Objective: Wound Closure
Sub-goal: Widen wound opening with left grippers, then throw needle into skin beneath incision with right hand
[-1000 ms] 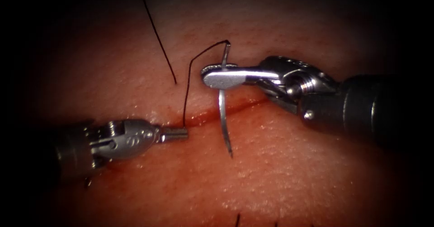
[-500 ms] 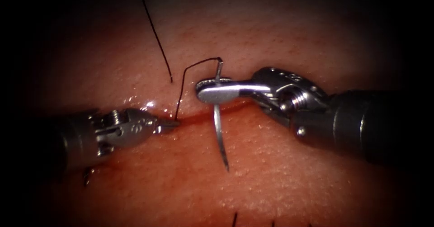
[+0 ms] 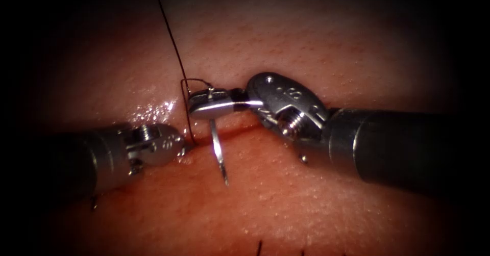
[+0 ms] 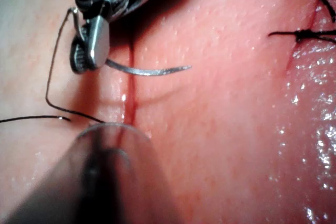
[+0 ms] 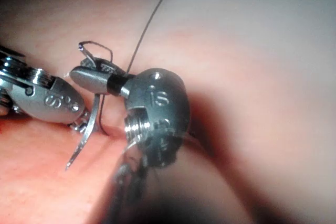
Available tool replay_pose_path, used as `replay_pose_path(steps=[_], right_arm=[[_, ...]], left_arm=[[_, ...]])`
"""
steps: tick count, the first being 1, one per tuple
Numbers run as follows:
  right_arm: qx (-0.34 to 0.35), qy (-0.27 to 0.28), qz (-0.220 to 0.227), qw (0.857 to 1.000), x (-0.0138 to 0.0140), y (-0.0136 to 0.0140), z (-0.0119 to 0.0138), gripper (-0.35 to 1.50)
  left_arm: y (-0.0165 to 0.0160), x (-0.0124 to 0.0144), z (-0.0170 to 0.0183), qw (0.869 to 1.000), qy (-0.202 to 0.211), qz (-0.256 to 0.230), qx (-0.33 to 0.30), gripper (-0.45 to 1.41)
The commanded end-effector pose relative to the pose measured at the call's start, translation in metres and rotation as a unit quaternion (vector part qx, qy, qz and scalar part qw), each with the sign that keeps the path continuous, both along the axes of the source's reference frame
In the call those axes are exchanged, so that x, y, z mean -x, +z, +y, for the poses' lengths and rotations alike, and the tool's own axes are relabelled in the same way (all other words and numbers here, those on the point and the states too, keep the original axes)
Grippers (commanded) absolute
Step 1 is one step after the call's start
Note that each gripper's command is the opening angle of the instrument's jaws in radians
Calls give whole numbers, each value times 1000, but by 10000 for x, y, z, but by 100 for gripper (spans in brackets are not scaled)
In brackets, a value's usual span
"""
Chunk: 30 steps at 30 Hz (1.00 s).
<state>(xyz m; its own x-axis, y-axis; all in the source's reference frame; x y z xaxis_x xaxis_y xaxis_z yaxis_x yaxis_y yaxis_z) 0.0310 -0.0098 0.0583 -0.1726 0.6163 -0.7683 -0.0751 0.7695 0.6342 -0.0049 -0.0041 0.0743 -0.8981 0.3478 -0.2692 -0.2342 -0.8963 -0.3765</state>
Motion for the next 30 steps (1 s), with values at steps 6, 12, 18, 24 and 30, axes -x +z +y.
replay_pose_path(steps=[6, 12, 18, 24, 30], right_arm=[[45, 15, -2, 999, -7, 32, 5, -35], [82, 43, 3, 996, -5, 32, 14, -35], [115, 59, 1, 992, -8, 22, 25, -35], [157, 75, -1, 985, -13, 19, 28, -35], [215, 82, -7, 973, -18, 21, 25, -35]], left_arm=[[5, 5, 1, 1000, -27, 6, -7, 12], [2, 2, -1, 999, -42, 11, -14, 56], [1, 3, -1, 999, -45, 12, -15, 69], [1, 2, -2, 999, -45, 11, -16, 64], [-1, 3, -4, 999, -45, 5, -24, 61]])
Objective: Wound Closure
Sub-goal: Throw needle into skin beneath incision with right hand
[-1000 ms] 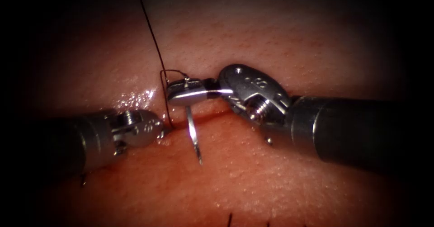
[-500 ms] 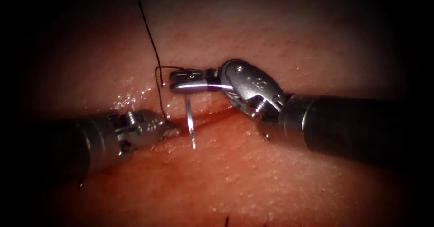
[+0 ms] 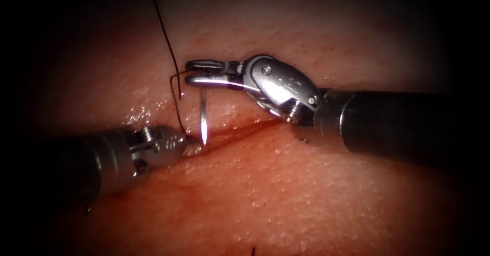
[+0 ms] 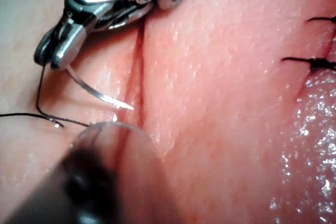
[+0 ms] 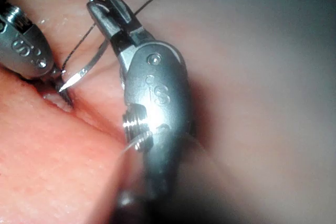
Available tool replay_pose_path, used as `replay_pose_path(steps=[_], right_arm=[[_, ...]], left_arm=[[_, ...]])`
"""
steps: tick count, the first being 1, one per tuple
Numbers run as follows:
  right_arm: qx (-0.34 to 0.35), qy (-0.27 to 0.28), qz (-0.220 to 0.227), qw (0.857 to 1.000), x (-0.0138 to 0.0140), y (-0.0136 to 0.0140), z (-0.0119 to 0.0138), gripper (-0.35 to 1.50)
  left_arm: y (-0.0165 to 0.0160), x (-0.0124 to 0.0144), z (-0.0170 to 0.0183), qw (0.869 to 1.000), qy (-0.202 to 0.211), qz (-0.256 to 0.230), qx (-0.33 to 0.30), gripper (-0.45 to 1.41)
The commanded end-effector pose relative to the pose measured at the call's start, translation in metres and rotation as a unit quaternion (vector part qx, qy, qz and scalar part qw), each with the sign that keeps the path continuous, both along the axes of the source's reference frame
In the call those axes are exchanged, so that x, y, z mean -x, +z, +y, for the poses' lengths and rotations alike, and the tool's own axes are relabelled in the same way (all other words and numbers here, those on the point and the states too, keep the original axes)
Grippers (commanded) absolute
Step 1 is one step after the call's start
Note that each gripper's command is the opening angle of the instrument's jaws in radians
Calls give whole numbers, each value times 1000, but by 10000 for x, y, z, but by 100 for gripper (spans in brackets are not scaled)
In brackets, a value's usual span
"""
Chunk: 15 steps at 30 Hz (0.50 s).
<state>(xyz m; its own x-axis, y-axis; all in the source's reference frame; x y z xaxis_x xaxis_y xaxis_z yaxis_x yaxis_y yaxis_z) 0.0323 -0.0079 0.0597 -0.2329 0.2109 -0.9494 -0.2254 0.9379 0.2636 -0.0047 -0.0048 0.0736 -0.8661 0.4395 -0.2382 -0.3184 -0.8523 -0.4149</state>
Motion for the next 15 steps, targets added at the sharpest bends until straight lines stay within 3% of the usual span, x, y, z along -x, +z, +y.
replay_pose_path(steps=[1, 15], right_arm=[[18, -2, -10, 1000, -5, 9, 3, -35], [90, -19, -36, 995, -16, 22, -47, -35]], left_arm=[[5, 5, 2, 1000, 0, -2, -1, 61], [5, 5, 4, 1000, -11, -13, -6, 57]])
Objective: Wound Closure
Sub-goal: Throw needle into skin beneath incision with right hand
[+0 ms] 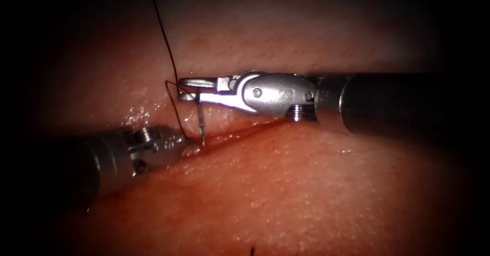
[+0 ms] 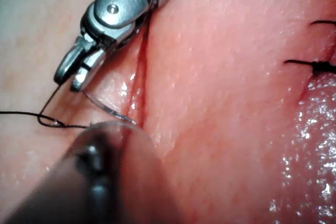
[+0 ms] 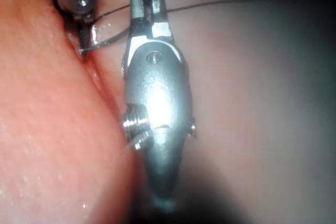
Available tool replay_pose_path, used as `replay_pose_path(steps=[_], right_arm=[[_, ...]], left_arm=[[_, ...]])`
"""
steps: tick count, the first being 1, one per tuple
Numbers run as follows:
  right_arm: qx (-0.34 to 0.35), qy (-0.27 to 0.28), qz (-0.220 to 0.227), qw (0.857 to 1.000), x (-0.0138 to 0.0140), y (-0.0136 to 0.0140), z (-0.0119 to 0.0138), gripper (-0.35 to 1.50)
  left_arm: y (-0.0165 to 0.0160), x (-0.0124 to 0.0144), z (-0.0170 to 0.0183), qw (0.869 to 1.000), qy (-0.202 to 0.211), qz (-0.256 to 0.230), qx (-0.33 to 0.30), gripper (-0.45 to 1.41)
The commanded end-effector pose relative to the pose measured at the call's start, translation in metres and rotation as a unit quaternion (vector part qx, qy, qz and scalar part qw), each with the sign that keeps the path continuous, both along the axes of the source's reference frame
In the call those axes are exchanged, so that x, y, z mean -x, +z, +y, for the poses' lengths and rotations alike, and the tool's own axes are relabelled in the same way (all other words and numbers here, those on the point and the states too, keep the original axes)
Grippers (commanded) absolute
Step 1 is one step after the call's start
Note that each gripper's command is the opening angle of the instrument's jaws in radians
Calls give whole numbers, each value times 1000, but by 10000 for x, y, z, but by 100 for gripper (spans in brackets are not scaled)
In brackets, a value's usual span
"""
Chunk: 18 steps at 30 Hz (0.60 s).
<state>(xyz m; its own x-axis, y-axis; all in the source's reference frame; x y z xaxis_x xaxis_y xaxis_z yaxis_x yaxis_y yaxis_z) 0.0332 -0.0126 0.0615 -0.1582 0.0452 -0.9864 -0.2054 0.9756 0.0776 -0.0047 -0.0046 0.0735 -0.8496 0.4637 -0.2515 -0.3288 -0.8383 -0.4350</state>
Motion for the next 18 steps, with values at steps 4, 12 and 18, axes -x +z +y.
replay_pose_path(steps=[4, 12, 18], right_arm=[[7, -1, -1, 1000, -6, 3, -16, -35], [16, 10, -4, 1000, -2, 12, -38, -35], [14, 13, -5, 1000, -2, 19, -43, -35]], left_arm=[[5, 4, 4, 1000, -1, -3, 2, 57], [-2, 3, 10, 999, -31, -24, 10, 54], [-20, 2, 12, 998, -52, -39, 13, 44]])
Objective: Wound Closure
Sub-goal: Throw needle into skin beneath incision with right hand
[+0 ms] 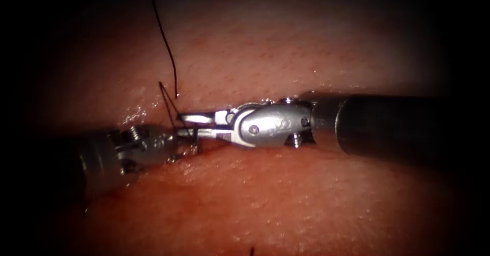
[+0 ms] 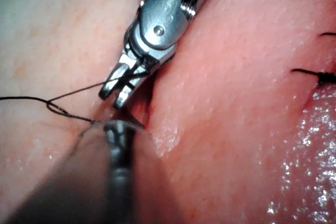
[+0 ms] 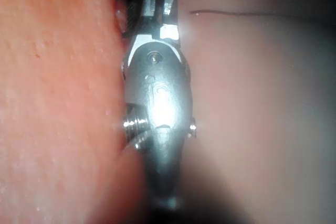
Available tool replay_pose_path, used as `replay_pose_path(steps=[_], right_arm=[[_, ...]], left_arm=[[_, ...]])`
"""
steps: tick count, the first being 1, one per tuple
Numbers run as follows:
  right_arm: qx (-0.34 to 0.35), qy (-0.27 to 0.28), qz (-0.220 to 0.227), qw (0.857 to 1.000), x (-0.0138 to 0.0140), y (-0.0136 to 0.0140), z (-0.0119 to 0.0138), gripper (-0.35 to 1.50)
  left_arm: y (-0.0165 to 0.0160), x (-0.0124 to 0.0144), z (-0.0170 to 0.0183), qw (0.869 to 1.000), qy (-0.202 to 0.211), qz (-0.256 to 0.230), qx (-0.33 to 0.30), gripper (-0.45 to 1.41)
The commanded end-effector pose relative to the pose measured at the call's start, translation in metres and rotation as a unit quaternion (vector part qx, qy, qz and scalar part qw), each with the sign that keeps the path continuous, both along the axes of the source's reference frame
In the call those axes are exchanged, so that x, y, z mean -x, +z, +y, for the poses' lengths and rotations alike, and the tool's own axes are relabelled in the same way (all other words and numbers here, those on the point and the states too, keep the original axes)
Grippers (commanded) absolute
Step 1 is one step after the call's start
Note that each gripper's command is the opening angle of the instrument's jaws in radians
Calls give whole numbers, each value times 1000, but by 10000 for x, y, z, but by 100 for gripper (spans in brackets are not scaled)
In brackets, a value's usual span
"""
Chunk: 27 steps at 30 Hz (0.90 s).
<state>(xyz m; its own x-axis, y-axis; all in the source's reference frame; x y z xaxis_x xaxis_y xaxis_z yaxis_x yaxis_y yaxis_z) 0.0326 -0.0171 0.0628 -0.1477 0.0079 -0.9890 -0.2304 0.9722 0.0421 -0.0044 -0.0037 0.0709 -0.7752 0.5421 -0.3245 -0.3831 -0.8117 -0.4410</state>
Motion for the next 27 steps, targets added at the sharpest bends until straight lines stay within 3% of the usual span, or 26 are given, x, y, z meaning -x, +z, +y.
replay_pose_path(steps=[1, 13, 20, 26, 27], right_arm=[[-5, 0, 1, 1000, -8, 8, 0, -35], [-28, -9, 2, 1000, -3, 11, 0, -35], [-56, -16, 2, 998, -1, 19, -13, -35], [-91, -24, -22, 995, 7, 20, -9, -35], [-113, -23, -26, 993, 9, 22, -7, -35]], left_arm=[[2, 5, 2, 1000, -2, -3, 1, 44], [-25, 5, -4, 999, -34, -20, 10, 39], [-38, 3, -9, 998, -39, -32, 23, 39], [-72, 0, -20, 995, -58, -54, 55, 39], [-87, 1, -24, 993, -67, -60, 72, 32]])
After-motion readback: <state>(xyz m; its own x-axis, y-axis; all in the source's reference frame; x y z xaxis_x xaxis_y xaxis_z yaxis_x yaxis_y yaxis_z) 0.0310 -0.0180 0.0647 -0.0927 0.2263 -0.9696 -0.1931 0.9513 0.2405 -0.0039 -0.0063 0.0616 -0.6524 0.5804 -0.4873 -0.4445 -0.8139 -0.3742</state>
